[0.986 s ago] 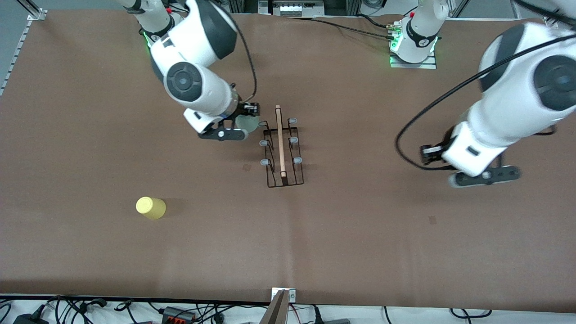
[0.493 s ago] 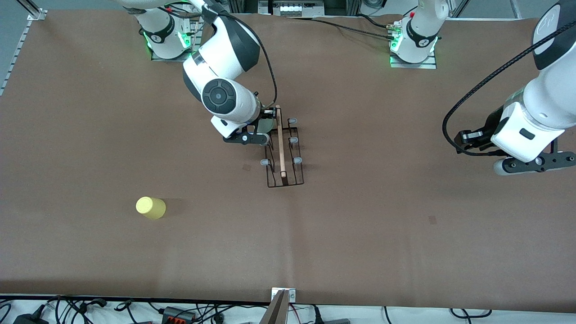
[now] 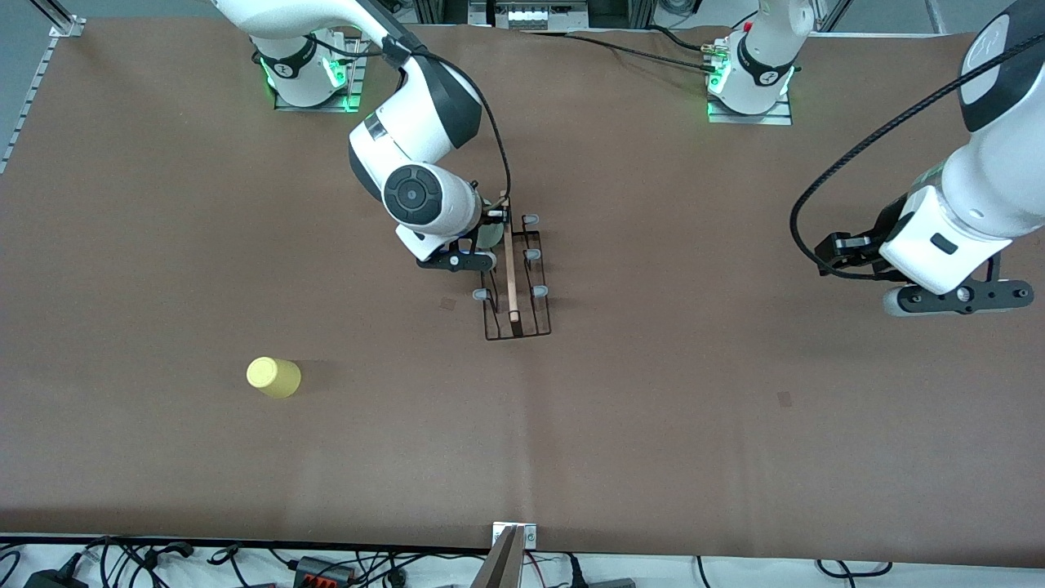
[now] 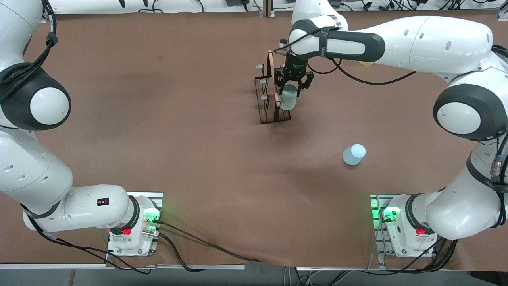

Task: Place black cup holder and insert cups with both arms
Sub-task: 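Lower the teal cup onto a holder peg and open the right gripper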

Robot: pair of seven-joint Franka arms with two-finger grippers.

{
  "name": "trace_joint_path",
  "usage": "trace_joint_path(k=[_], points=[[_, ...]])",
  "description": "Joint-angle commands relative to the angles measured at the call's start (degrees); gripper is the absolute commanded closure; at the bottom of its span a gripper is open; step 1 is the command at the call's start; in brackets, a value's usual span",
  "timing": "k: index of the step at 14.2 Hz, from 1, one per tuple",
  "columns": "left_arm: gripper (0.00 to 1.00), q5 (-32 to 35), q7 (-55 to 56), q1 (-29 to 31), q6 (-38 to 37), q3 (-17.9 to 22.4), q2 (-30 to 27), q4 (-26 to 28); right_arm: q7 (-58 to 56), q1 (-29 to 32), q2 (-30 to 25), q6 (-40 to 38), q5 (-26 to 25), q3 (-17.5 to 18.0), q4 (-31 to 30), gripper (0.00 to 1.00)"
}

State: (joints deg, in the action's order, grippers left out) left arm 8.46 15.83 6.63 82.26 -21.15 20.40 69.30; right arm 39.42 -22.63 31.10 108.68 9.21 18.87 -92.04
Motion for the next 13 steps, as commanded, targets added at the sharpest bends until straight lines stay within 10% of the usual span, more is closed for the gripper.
trace_joint_path(k=[1,4,6,13], points=[[0.00,-4.47,-2.73,-6.60,3.42,10.90,-7.36,9.94,0.66,-0.48,1.68,-0.22,-1.56,-0.24,1.60,0.73],[0.00,-7.93,-5.44,-10.41,9.13,17.45,-12.91,19.70,0.66,-0.40,2.12,-0.40,-1.65,-0.41,1.52,0.70],[0.00,-8.11,-10.00,-9.53,16.31,18.85,-16.52,26.74,1.79,-0.40,2.21,-0.31,-1.56,-0.41,1.52,0.00],[0.00,-11.27,-9.15,-8.56,15.92,21.94,-16.88,26.77,6.37,2.41,-0.68,-3.90,-1.56,-1.72,5.81,0.00]])
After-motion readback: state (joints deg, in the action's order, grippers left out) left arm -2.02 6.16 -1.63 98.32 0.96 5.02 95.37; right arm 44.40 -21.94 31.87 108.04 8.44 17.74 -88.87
